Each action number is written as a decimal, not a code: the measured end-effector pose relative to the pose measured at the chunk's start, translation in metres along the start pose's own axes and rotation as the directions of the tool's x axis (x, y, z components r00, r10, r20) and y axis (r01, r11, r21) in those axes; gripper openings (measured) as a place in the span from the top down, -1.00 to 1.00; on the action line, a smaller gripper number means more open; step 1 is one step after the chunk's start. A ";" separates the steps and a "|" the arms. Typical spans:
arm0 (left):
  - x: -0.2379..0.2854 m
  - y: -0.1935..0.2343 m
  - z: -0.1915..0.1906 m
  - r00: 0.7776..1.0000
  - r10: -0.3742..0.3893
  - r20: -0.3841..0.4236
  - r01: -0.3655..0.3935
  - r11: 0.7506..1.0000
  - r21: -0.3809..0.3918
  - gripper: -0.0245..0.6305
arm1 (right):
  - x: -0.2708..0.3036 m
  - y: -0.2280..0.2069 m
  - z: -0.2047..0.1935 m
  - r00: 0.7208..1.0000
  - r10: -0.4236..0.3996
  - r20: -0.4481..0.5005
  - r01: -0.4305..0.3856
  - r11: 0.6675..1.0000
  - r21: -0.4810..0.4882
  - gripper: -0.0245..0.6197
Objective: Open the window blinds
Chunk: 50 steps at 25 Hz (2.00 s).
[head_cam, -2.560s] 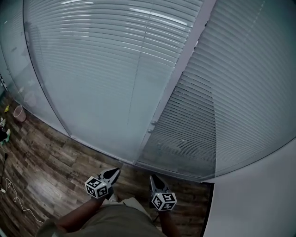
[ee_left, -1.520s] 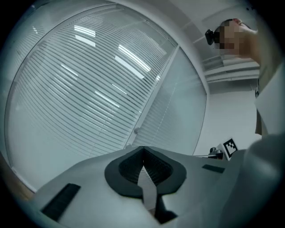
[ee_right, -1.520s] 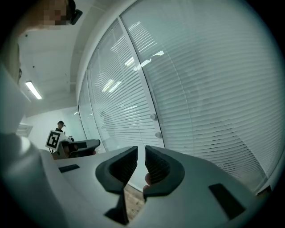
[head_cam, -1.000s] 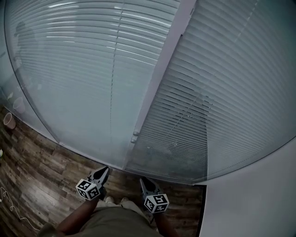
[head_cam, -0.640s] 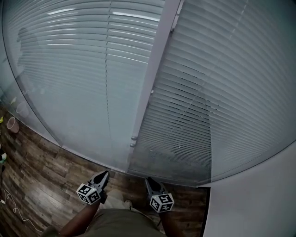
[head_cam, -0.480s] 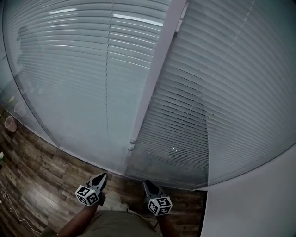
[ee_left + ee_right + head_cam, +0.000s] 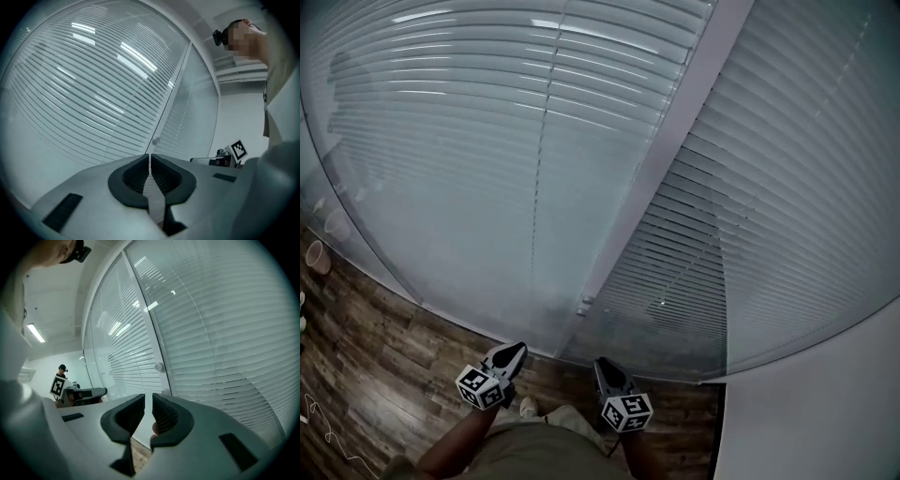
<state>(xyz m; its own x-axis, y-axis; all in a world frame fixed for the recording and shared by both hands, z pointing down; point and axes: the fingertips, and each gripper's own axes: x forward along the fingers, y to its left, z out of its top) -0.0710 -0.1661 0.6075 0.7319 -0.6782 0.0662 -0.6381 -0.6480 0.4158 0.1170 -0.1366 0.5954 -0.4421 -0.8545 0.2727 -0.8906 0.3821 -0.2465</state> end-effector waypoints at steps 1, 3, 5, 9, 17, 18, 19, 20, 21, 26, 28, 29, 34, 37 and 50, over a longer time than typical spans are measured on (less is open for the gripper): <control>0.001 0.011 0.000 1.000 0.004 0.001 -0.004 1.000 -0.001 0.88 | 0.008 0.002 -0.002 1.000 0.001 0.003 -0.001 1.000 0.005 0.76; 0.003 0.029 -0.002 1.000 0.021 -0.013 -0.021 1.000 -0.023 0.88 | 0.018 0.006 -0.008 1.000 -0.003 0.003 0.002 0.999 0.045 0.76; 0.003 0.033 -0.003 0.999 0.030 -0.017 -0.031 0.998 -0.048 0.88 | 0.018 0.007 -0.015 1.000 -0.005 -0.002 0.005 0.997 0.081 0.76; 0.015 0.030 -0.006 0.999 0.039 -0.014 -0.040 0.998 -0.039 0.88 | 0.026 -0.008 -0.018 1.000 -0.005 -0.019 0.007 0.996 0.085 0.76; 0.061 -0.009 -0.019 0.998 0.030 -0.050 -0.031 0.999 -0.030 0.88 | 0.011 -0.037 0.003 0.997 0.076 -0.007 -0.076 0.997 0.009 0.76; 0.069 -0.012 -0.022 0.998 0.024 -0.051 -0.024 1.000 -0.013 0.88 | 0.012 -0.044 0.004 0.996 0.091 0.003 -0.091 0.996 0.003 0.76; 0.076 -0.012 -0.024 0.998 0.022 -0.052 -0.021 1.000 0.004 0.88 | 0.015 -0.051 0.005 0.995 0.102 0.012 -0.102 0.995 -0.001 0.76; 0.083 -0.010 -0.023 0.998 0.024 -0.051 -0.024 1.000 0.013 0.88 | 0.019 -0.056 0.008 0.994 0.107 0.014 -0.107 0.994 -0.007 0.76; 0.090 -0.006 -0.018 0.998 0.031 -0.048 -0.030 1.000 0.008 0.88 | 0.026 -0.061 0.015 0.994 0.106 0.008 -0.106 0.994 -0.015 0.76; 0.103 -0.009 0.033 0.999 0.043 -0.033 -0.044 0.999 -0.022 0.88 | 0.038 -0.053 0.075 0.994 0.107 -0.029 -0.108 0.993 -0.047 0.76; 0.109 -0.005 0.025 0.998 0.036 -0.050 -0.036 0.999 0.009 0.88 | 0.043 -0.054 0.067 0.993 0.112 -0.031 -0.114 0.992 -0.057 0.76; 0.112 -0.001 0.014 0.998 0.031 -0.059 -0.030 0.999 0.016 0.88 | 0.046 -0.056 0.054 0.993 0.116 -0.034 -0.118 0.991 -0.056 0.76; 0.109 0.010 0.021 0.995 -0.021 -0.099 0.028 0.998 0.062 0.88 | 0.065 -0.038 0.043 0.992 0.113 -0.059 -0.117 0.991 -0.063 0.61; 0.115 0.017 0.030 0.989 -0.061 -0.138 0.072 0.995 0.073 0.88 | 0.082 -0.028 0.050 0.992 0.101 -0.076 -0.105 0.993 -0.053 0.51; 0.110 0.074 0.043 0.973 -0.145 -0.182 0.162 0.983 0.085 0.88 | 0.141 -0.029 0.018 0.980 -0.187 -0.068 0.181 0.980 -0.086 0.50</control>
<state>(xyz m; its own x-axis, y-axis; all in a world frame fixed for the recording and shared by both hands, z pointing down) -0.0480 -0.3030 0.6066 0.8477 -0.5025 0.1696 -0.5289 -0.7764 0.3427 0.0829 -0.2745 0.6242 -0.2739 -0.8848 0.3771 -0.9618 0.2497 -0.1125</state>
